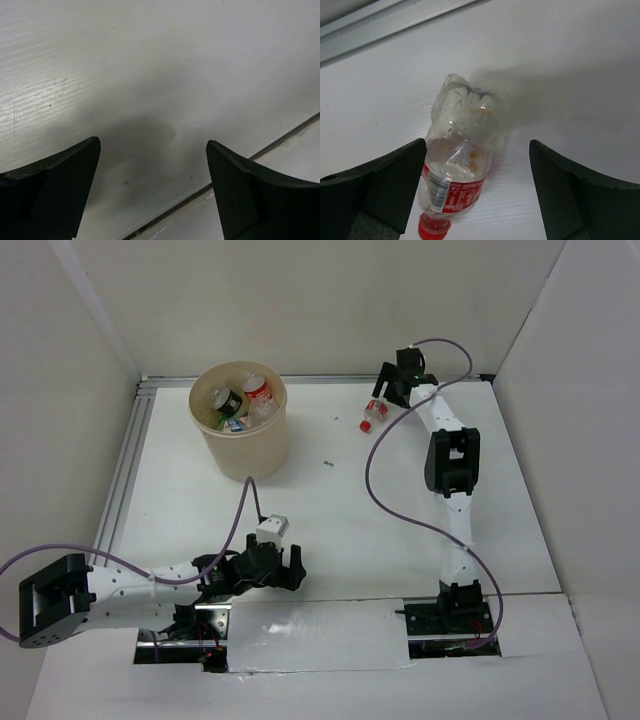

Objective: Put the plastic bottles in the bin

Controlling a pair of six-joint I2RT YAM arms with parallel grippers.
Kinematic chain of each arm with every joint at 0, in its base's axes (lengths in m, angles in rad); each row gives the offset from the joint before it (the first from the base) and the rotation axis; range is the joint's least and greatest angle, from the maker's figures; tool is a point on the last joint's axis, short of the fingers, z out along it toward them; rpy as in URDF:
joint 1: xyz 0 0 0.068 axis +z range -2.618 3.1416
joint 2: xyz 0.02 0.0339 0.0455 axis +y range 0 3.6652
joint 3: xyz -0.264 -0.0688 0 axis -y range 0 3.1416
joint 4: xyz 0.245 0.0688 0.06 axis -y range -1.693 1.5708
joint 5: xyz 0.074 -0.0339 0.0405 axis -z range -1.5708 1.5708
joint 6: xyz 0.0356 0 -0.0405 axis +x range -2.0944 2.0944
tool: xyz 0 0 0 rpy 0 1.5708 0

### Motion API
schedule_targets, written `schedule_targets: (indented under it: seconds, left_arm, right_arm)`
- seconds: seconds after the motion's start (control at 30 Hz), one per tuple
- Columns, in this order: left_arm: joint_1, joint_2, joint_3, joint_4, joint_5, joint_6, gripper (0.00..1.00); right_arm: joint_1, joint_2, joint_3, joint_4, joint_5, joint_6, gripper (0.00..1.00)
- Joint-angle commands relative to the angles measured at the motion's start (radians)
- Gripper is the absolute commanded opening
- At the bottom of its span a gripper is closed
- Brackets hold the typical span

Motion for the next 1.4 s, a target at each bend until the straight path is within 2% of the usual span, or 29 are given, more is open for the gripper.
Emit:
schedule_targets:
  seconds: [0.0, 0.07, 0.17, 0.3, 0.33, 0.37, 0.5, 0.6, 0.67, 0.8, 1.0, 1.13, 1.27, 1.37]
  left_arm:
    - [-0.004, 0.016, 0.034, 0.029, 0.009, -0.021, 1.00]
    - [-0.004, 0.026, 0.034, 0.029, 0.009, -0.021, 1.00]
    - [-0.004, 0.026, 0.034, 0.029, 0.009, -0.021, 1.00]
    - [-0.004, 0.026, 0.034, 0.029, 0.009, -0.021, 1.00]
    - [-0.004, 0.026, 0.034, 0.029, 0.009, -0.021, 1.00]
    - [-0.004, 0.026, 0.043, 0.029, 0.009, -0.021, 1.00]
    - [-0.004, 0.015, 0.034, 0.029, 0.009, -0.021, 1.00]
    - [-0.004, 0.015, 0.025, 0.061, 0.009, 0.000, 1.00]
    - [-0.004, 0.015, 0.025, 0.072, 0.009, 0.011, 1.00]
    - [-0.004, 0.035, 0.036, 0.081, 0.020, 0.036, 1.00]
    - [-0.004, -0.002, 0.014, 0.110, 0.009, 0.036, 1.00]
    - [-0.004, -0.011, 0.005, 0.119, 0.009, 0.036, 1.00]
    - [-0.004, -0.011, 0.005, 0.119, 0.009, 0.056, 1.00]
    - [-0.004, -0.011, 0.016, 0.110, 0.009, 0.056, 1.00]
  right_arm:
    - [0.000, 0.029, -0.002, -0.009, -0.017, 0.015, 0.90]
    - [0.000, 0.042, 0.009, -0.009, -0.030, 0.015, 0.88]
    - [0.010, 0.062, 0.009, 0.000, -0.062, 0.024, 0.79]
    - [0.010, 0.062, -0.011, 0.000, -0.109, 0.056, 0.60]
    - [0.010, 0.037, -0.021, 0.000, -0.147, 0.056, 0.50]
    - [0.010, 0.022, -0.021, 0.000, -0.175, 0.056, 0.45]
    - [0.041, -0.097, -0.021, 0.011, -0.368, 0.009, 0.30]
    - [0.084, -0.232, -0.063, 0.080, -0.511, -0.026, 0.19]
    - [0.110, -0.333, -0.092, 0.159, -0.554, -0.051, 0.14]
    - [0.190, -0.441, -0.077, 0.244, -0.594, -0.111, 0.11]
    - [0.317, -0.475, 0.024, 0.328, -0.610, -0.122, 0.12]
    - [0.438, -0.415, 0.093, 0.390, -0.600, -0.105, 0.16]
    - [0.546, -0.337, 0.135, 0.492, -0.510, -0.105, 0.18]
    - [0.598, -0.244, 0.233, 0.493, -0.467, -0.105, 0.23]
